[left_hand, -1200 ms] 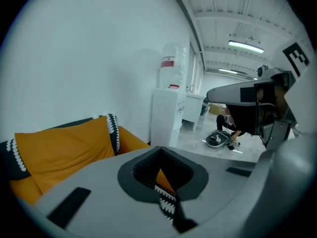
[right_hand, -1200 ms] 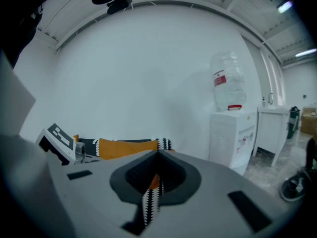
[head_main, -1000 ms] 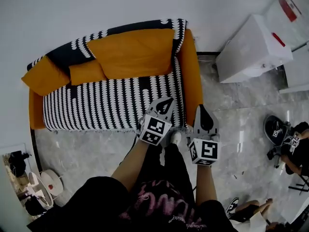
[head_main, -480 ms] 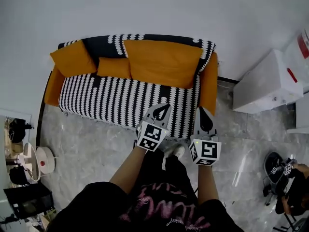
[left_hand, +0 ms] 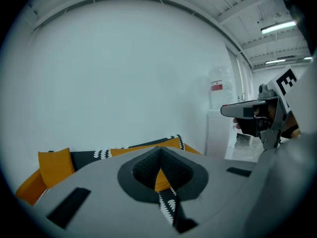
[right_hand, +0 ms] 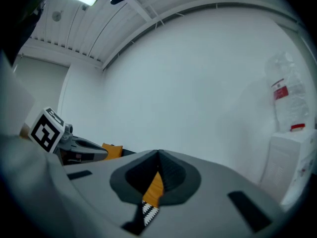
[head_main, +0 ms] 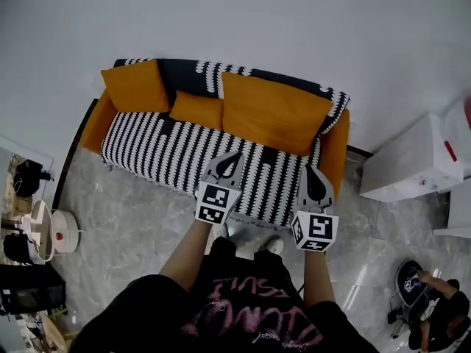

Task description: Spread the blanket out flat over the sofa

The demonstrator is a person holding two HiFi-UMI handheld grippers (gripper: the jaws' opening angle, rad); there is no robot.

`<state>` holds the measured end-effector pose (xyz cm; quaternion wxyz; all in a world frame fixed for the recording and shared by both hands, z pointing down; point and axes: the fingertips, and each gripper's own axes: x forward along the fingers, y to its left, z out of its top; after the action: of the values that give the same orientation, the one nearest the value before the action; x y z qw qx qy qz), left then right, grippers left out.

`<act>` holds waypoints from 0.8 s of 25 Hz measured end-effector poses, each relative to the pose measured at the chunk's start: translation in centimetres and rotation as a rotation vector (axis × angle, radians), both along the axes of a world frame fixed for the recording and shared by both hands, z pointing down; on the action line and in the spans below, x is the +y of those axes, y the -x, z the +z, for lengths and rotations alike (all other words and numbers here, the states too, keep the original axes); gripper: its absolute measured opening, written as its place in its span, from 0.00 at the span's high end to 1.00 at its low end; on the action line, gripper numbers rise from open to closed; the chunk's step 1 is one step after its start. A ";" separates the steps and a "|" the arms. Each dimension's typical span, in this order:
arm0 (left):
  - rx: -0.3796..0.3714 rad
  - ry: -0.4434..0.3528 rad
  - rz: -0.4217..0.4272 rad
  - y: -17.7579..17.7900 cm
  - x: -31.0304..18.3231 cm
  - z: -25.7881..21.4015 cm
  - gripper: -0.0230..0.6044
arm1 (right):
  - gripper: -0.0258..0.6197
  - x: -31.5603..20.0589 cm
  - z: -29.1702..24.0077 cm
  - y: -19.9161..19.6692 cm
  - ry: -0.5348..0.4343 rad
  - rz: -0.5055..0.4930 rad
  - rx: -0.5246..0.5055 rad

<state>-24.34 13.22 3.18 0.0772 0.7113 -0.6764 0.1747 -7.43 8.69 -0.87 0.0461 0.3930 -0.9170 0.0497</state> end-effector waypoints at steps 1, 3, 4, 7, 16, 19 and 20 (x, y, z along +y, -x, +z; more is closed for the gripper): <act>-0.005 -0.010 -0.003 1.0 0.1 -0.5 0.95 | 0.93 0.0 -0.4 0.5 -0.007 0.006 0.002; -0.017 -0.029 -0.002 2.6 0.4 -1.6 0.95 | 0.93 0.1 -1.3 1.6 -0.022 0.018 0.007; -0.022 -0.039 0.001 3.3 0.6 -2.1 0.95 | 0.93 0.2 -1.8 2.1 -0.030 0.022 0.011; -0.027 -0.066 0.000 5.4 1.1 -3.3 0.95 | 0.93 0.7 -3.1 3.4 -0.055 0.035 0.015; 0.012 -0.193 -0.036 7.8 2.0 -8.0 0.95 | 0.93 1.6 -7.0 4.0 -0.148 0.075 0.020; 0.014 -0.232 -0.021 7.1 1.6 -9.3 0.95 | 0.93 1.6 -8.0 3.3 -0.174 0.089 0.017; 0.004 -0.244 -0.012 6.7 1.5 -9.7 0.95 | 0.93 1.5 -8.2 3.1 -0.178 0.094 0.015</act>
<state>-31.04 14.75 -6.57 -0.0075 0.7117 -0.6968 0.0893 -10.53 10.24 -9.05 0.0157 0.4384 -0.8981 -0.0330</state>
